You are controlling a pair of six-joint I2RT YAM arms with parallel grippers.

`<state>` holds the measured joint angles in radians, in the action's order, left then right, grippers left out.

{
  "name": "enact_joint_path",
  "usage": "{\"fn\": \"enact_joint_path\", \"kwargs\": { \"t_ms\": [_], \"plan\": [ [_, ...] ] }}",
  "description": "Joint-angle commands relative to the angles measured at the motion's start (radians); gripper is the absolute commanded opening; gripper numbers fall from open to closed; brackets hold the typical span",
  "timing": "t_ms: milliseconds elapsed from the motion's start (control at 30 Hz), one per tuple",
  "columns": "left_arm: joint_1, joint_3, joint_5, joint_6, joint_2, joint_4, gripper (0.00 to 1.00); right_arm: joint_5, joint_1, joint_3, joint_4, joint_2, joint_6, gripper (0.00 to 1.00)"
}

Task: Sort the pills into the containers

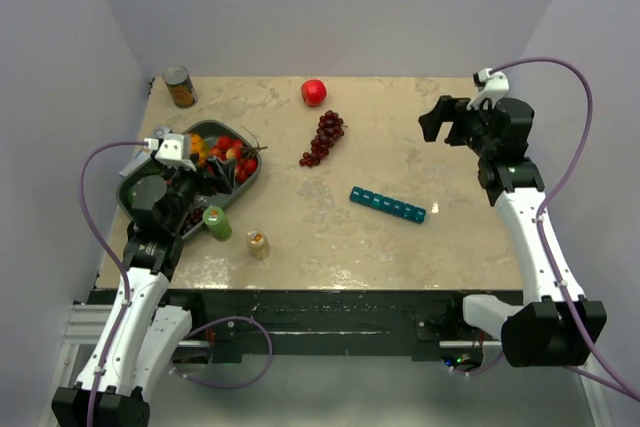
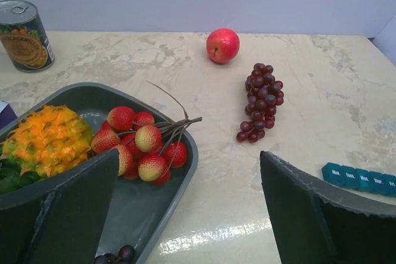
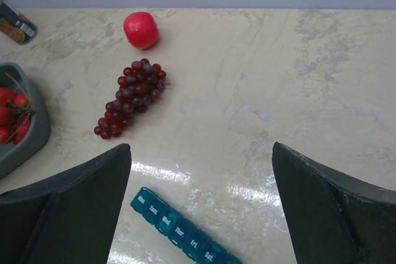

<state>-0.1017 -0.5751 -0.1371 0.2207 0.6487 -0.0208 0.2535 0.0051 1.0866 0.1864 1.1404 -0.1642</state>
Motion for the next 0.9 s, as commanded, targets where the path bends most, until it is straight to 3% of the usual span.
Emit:
{"fn": "enact_joint_path", "kwargs": {
  "t_ms": [0, 133, 167, 233, 400, 700, 867],
  "plan": [
    [-0.012, -0.002, -0.058, -0.017, -0.004, -0.064, 1.0, 0.094, -0.002, -0.013, -0.053, -0.007, 0.032, 0.99],
    [-0.018, 0.0, -0.093, -0.015, 0.002, -0.071, 1.0, 0.295, -0.002, -0.045, -0.065, -0.002, 0.197, 0.99],
    [-0.02, 0.0, -0.107, -0.014, 0.002, -0.076, 1.0, 0.434, -0.002, -0.054, -0.059, -0.001, 0.247, 0.99],
    [-0.02, 0.0, -0.121, -0.011, 0.006, -0.077, 1.0, 0.554, -0.002, -0.065, -0.029, 0.001, 0.397, 0.99],
    [-0.021, 0.001, -0.142, 0.0, 0.011, -0.08, 1.0, 0.691, 0.012, -0.065, 0.102, 0.025, 0.62, 0.99],
    [-0.021, 0.009, -0.187, 0.035, 0.031, -0.087, 1.0, 0.374, 0.225, -0.065, 0.249, 0.139, 1.014, 0.99],
    [-0.021, 0.004, -0.193, 0.046, 0.048, -0.058, 1.0, 0.274, 0.297, -0.07, 0.199, 0.211, 1.048, 0.99]
  ]
}}
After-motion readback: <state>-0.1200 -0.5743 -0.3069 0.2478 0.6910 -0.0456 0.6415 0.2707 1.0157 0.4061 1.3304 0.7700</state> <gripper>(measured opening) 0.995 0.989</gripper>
